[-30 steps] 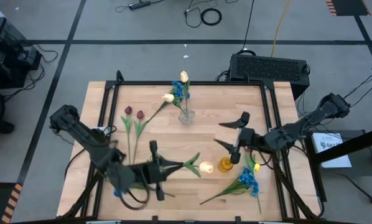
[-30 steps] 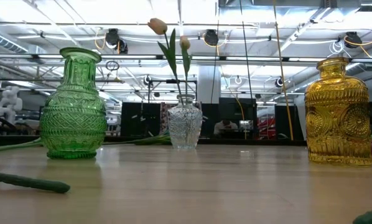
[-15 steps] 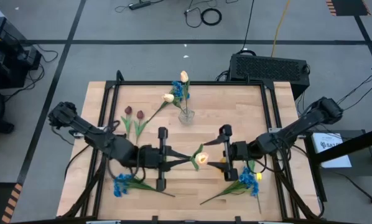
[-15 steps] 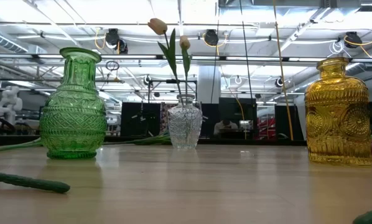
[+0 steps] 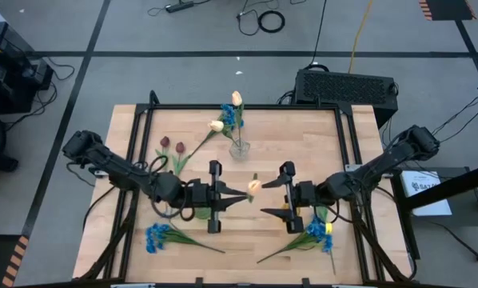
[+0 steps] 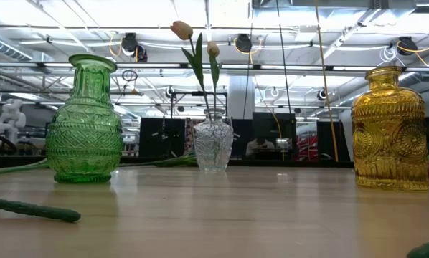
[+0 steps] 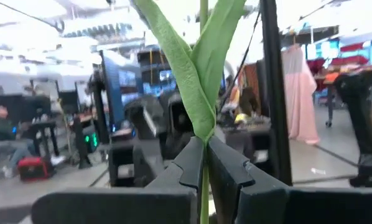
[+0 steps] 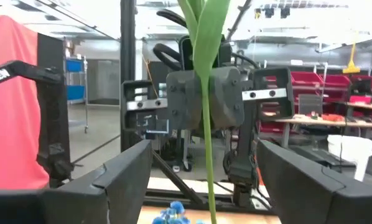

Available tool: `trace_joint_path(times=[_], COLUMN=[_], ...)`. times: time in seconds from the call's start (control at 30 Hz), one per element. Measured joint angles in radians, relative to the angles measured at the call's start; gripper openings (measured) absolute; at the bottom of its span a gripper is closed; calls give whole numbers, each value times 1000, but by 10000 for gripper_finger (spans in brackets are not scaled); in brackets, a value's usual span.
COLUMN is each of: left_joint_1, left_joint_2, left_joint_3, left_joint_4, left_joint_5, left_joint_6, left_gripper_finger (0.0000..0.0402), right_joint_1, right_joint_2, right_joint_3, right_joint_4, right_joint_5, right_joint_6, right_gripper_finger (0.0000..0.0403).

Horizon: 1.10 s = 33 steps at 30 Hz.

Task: Sort flowers into vase by color
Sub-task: Put the pink flower into the transparent vase

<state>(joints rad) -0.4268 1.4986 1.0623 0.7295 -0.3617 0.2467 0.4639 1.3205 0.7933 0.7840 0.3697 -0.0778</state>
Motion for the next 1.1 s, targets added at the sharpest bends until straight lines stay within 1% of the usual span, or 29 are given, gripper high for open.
trace_joint_path(times=[0.13, 0.2, 0.33, 0.53, 0.7, 0.9, 1.1], left_joint_1=[24, 28, 36, 57, 68, 68, 68], left_joint_2=[17, 34, 76, 119, 118, 118, 118], left_joint_3=[-24, -35, -36, -35, -35, -35, -35], left_joint_4=[15, 12, 74, 119, 125, 126, 122], left_joint_5=[47, 47, 49, 52, 52, 53, 53], left_joint_6=[-55, -58, -58, -58, -58, -58, -58], left_gripper_finger=[22, 22, 22, 22, 22, 22, 22], right_joint_1=[-18, -28, -46, -46, -51, -60, -59], right_joint_2=[0, 0, 1, 1, 1, 1, 1], right_joint_3=[0, 0, 0, 0, 0, 0, 0], right_joint_4=[-35, -54, -97, -109, -132, -140, -139], right_joint_5=[5, 4, -6, -11, -32, -33, -33], right_joint_6=[29, 44, 79, 84, 89, 100, 98], right_gripper_finger=[281, 281, 281, 278, 254, 214, 184])
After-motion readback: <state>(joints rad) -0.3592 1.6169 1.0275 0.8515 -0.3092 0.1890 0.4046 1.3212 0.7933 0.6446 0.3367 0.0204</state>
